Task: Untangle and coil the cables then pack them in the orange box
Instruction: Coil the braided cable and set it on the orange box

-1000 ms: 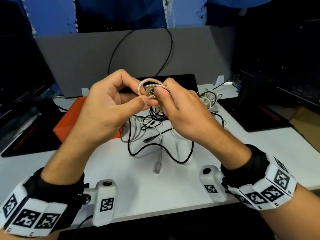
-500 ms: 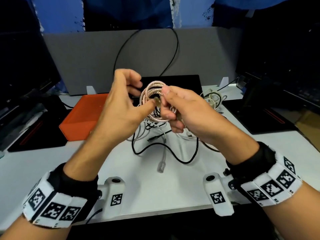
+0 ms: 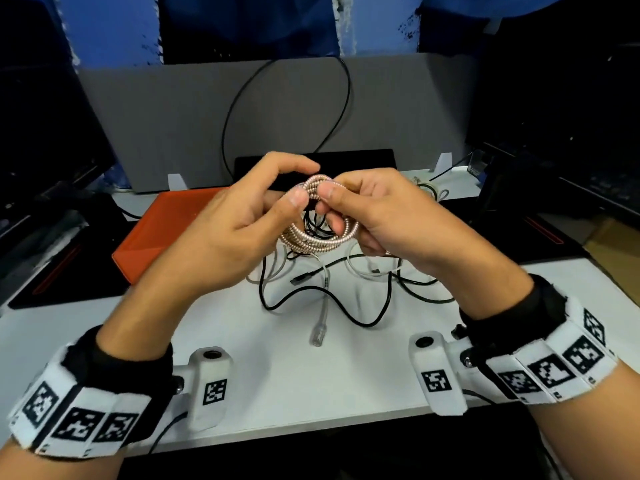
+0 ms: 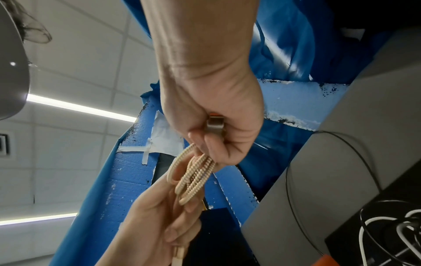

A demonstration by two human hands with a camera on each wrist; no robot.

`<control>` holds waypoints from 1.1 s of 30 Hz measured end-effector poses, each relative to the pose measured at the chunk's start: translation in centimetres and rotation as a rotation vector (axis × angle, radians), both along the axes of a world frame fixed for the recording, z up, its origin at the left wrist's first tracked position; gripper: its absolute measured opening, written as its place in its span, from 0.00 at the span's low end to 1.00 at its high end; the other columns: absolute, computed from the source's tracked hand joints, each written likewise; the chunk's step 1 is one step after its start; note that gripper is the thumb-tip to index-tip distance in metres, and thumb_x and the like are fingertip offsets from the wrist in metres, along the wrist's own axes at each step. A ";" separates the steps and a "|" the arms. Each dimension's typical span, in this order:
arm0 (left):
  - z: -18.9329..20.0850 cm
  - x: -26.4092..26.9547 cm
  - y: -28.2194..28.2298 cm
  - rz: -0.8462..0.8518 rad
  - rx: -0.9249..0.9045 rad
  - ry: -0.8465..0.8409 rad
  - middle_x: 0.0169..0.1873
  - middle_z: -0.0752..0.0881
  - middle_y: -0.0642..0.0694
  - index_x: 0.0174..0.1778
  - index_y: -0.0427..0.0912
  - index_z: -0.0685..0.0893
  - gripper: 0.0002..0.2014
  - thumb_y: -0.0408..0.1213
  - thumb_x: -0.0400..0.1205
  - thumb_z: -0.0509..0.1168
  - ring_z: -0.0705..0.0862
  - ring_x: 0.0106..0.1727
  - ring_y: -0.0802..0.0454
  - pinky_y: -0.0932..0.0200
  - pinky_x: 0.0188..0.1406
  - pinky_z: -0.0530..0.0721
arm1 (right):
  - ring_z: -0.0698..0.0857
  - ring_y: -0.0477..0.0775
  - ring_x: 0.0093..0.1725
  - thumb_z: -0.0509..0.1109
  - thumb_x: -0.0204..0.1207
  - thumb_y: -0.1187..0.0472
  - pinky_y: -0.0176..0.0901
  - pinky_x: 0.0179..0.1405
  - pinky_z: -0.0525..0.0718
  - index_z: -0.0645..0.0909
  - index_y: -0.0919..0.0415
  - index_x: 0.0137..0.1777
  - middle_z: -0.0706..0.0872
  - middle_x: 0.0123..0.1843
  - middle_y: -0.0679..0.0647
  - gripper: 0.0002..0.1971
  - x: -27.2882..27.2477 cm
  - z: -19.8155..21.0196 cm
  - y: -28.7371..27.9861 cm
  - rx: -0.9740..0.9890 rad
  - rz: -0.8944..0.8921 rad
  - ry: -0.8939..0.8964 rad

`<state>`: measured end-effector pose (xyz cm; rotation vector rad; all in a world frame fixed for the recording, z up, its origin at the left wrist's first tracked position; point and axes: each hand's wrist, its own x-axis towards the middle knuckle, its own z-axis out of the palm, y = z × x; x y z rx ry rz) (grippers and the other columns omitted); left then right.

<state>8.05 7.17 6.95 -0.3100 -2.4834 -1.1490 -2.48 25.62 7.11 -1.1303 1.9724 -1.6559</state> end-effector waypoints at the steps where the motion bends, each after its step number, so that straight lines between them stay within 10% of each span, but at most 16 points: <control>1: 0.0 0.1 0.1 0.036 -0.062 0.037 0.35 0.82 0.31 0.71 0.63 0.76 0.15 0.56 0.89 0.57 0.74 0.24 0.36 0.41 0.21 0.73 | 0.65 0.44 0.18 0.65 0.91 0.55 0.35 0.19 0.63 0.84 0.62 0.46 0.82 0.31 0.53 0.15 0.0 0.0 0.0 -0.005 0.015 -0.021; 9: 0.5 0.7 0.7 0.201 -0.245 0.093 0.30 0.84 0.42 0.61 0.59 0.81 0.08 0.47 0.91 0.57 0.81 0.30 0.42 0.37 0.32 0.79 | 0.64 0.46 0.17 0.59 0.93 0.59 0.40 0.24 0.65 0.85 0.72 0.53 0.84 0.22 0.41 0.18 0.8 0.3 0.3 0.062 0.107 -0.004; 13: 0.9 1.2 1.3 0.215 -0.261 0.110 0.32 0.88 0.49 0.57 0.61 0.81 0.07 0.54 0.89 0.61 0.83 0.31 0.46 0.41 0.34 0.80 | 0.65 0.51 0.20 0.55 0.78 0.64 0.46 0.26 0.64 0.89 0.72 0.54 0.81 0.32 0.74 0.21 1.0 1.2 0.8 0.041 0.119 0.029; 18: 1.2 1.2 0.0 0.142 -0.170 0.110 0.26 0.82 0.40 0.56 0.55 0.84 0.08 0.49 0.91 0.60 0.79 0.27 0.38 0.36 0.28 0.80 | 0.79 0.41 0.46 0.58 0.87 0.67 0.32 0.47 0.73 0.84 0.42 0.74 0.79 0.51 0.52 0.25 1.1 2.3 2.5 0.320 0.019 0.730; 24: 0.9 0.7 -0.2 0.022 0.140 0.132 0.23 0.77 0.50 0.56 0.40 0.85 0.12 0.42 0.91 0.59 0.73 0.23 0.47 0.48 0.23 0.73 | 0.76 0.49 0.57 0.66 0.88 0.58 0.44 0.58 0.71 0.90 0.50 0.64 0.81 0.57 0.49 0.12 -1.1 0.6 1.4 0.129 -0.262 1.049; 28: 0.4 0.2 0.5 0.052 0.256 0.204 0.25 0.77 0.43 0.55 0.43 0.85 0.10 0.40 0.92 0.59 0.72 0.24 0.48 0.57 0.22 0.71 | 0.84 0.46 0.51 0.70 0.87 0.61 0.34 0.52 0.79 0.91 0.53 0.60 0.86 0.53 0.50 0.09 -1.2 -0.7 0.0 -0.051 -0.276 0.783; 33: -0.4 -0.1 0.9 0.159 -0.034 0.210 0.33 0.85 0.46 0.59 0.55 0.79 0.04 0.46 0.90 0.63 0.82 0.29 0.47 0.45 0.29 0.80 | 0.92 0.49 0.40 0.67 0.88 0.67 0.40 0.40 0.89 0.88 0.62 0.56 0.93 0.43 0.54 0.07 -0.4 -1.4 -1.6 -0.261 -0.070 -0.053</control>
